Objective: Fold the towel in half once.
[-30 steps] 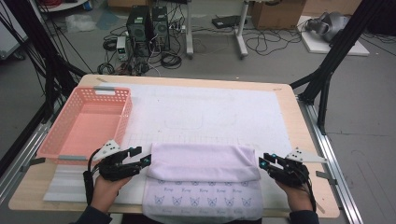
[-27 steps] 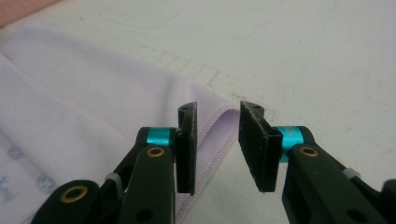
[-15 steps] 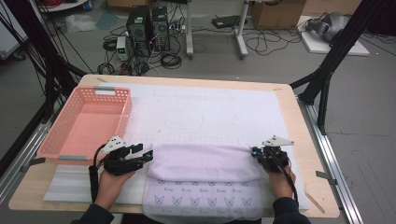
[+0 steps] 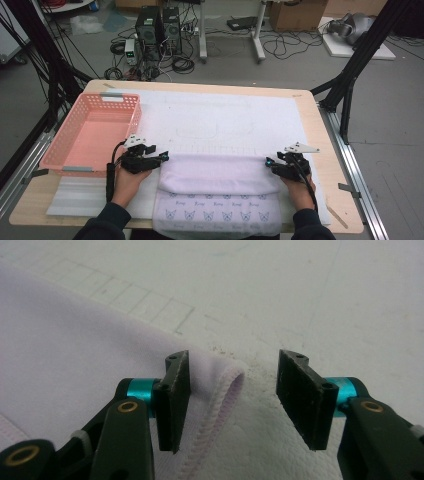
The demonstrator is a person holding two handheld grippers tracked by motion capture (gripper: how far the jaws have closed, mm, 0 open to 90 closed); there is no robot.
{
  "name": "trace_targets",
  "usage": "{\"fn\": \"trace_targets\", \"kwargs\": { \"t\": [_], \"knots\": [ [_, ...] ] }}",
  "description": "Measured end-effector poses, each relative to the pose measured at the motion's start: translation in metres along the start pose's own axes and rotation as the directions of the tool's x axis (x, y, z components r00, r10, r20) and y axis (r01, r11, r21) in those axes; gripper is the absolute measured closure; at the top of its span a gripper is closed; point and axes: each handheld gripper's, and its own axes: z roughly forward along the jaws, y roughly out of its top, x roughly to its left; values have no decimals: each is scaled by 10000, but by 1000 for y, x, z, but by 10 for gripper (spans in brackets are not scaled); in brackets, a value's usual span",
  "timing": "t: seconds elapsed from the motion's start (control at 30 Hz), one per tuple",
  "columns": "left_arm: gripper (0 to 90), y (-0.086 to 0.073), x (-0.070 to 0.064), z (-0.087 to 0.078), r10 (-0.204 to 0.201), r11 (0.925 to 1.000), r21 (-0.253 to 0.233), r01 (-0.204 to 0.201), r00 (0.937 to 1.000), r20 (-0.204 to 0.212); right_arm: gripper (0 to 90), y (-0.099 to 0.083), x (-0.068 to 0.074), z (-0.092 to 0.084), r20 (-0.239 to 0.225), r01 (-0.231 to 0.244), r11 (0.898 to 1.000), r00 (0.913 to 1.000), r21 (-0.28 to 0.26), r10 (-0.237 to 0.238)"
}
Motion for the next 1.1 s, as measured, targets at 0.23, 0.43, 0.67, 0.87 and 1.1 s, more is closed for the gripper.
{"fn": "trace_targets", "kwargs": {
  "t": [0.23,0.43,0.67,0.87,1.1],
  "knots": [
    [722,-1,-11,11,1246,9904,595,-1248,9922,73,772,-1,-3,4,-801,-153,9994,9966,295,176],
    [852,4,-4,13,472,9981,402,-475,9988,86,864,6,-2,4,-754,428,9985,9963,356,-400],
    [859,39,4,30,516,9981,359,-498,9975,-493,865,25,-14,16,-297,551,9985,9981,72,-549],
    [859,67,17,48,243,9997,47,-240,9963,-828,864,49,-28,25,-29,900,9953,9959,-362,-901],
    [859,91,26,57,73,9989,-453,-114,9961,-880,864,72,-39,37,396,1015,9935,9942,-518,-995]
  ]
}}
